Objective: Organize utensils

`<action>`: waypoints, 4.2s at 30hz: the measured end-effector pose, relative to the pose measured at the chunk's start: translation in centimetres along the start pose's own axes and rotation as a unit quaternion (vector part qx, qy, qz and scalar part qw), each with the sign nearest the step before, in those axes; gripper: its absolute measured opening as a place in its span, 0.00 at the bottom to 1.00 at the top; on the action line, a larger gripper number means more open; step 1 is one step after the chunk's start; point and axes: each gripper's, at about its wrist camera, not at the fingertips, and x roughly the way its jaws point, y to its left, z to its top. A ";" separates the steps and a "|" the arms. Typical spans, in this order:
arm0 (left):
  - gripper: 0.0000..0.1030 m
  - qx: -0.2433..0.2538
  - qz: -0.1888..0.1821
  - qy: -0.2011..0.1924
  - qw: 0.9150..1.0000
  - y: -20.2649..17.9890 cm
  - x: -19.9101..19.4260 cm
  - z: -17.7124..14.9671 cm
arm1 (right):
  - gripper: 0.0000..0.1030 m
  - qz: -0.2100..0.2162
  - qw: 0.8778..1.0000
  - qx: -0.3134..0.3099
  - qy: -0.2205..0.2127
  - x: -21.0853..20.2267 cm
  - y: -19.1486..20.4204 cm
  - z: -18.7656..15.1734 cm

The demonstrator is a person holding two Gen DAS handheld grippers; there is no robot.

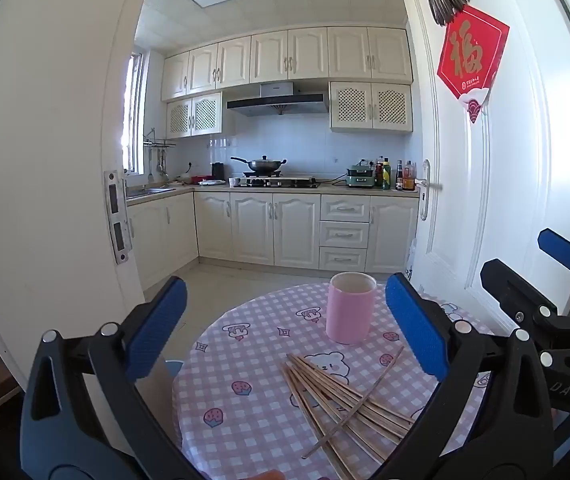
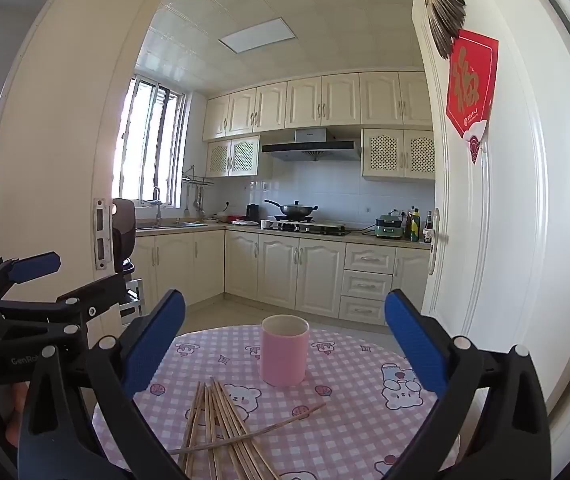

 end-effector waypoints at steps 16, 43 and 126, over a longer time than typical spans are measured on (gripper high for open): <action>0.94 0.002 0.002 -0.003 1.000 0.2 0.1 0.1 | 0.93 0.002 1.000 0.004 0.005 0.1 -0.1 -0.1; 0.94 0.003 0.003 -0.006 1.000 -0.2 -0.2 0.2 | 0.93 0.000 1.000 0.004 0.004 0.0 0.1 -0.1; 0.94 0.005 0.001 0.006 1.000 -0.3 0.4 -0.4 | 0.93 -0.004 1.000 0.016 0.014 -0.2 -0.4 -0.5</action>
